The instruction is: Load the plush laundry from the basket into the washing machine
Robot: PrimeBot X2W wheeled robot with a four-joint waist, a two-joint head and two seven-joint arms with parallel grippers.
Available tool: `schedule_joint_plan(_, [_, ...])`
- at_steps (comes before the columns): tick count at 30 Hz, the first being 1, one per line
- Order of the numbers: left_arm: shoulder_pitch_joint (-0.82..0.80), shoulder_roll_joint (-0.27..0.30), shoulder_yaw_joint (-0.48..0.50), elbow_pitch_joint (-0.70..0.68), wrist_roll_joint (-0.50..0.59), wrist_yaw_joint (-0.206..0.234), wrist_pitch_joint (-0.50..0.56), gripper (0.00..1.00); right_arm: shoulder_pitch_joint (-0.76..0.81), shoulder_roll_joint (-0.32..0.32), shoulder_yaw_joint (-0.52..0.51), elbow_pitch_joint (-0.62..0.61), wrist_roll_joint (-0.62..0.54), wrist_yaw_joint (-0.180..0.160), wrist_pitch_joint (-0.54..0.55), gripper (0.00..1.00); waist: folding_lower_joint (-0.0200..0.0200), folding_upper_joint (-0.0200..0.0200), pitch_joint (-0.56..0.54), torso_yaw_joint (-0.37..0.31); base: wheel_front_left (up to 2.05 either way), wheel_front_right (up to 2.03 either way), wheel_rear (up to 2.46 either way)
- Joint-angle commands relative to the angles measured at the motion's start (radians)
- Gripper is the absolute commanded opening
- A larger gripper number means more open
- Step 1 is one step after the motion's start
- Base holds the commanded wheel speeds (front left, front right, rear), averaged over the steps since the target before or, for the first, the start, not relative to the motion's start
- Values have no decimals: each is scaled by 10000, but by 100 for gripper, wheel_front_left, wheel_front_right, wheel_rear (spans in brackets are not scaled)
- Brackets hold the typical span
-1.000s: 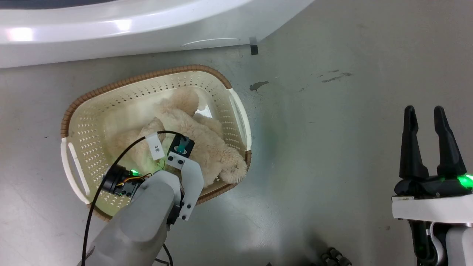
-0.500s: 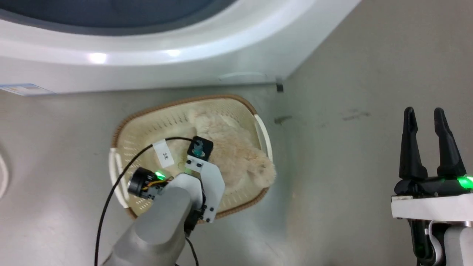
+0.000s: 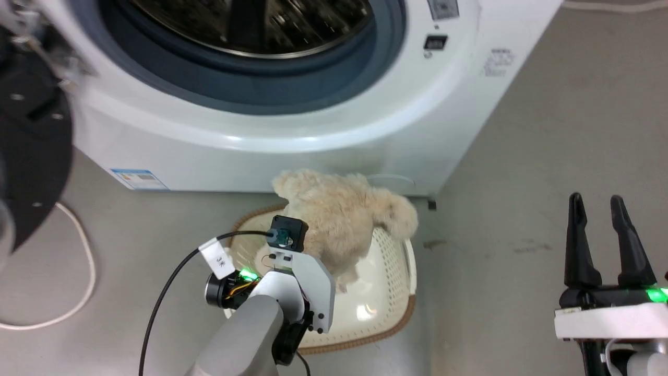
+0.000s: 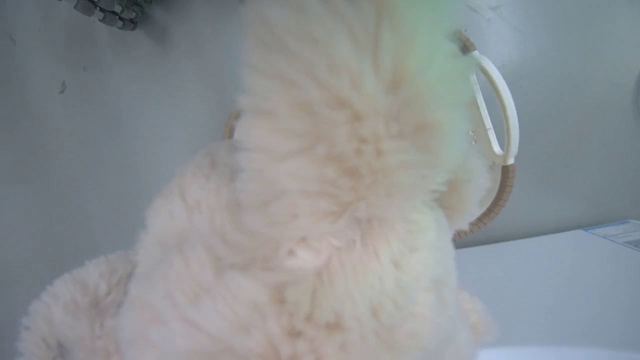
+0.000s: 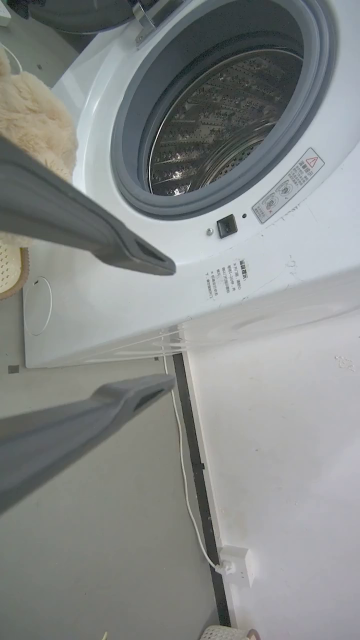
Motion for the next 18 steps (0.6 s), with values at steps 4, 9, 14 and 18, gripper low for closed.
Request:
schedule_joint_plan(4, [430,17,253,-968,-157,70,-931,0,394,-18,-125,5,-79,8,153,100,2,0,-945,581,0,0,0])
schedule_joint_plan(9, [712,107,395,-1804,-160,191,-1620,0,618,-18,-191,15,-96,8,265,100,2,0,-1388,725,0,0,0])
schedule_joint_plan(14, [845,243,559,-2531,-90,341,-2261,0,792,-18,-235,39,-73,8,336,100,2,0,-1737,786,0,0,0])
schedule_joint_plan(18, [825,338,679,-2853,-34,456,-2605,0,888,-18,-231,16,-44,8,383,100,2,0,-1883,740,0,0,0])
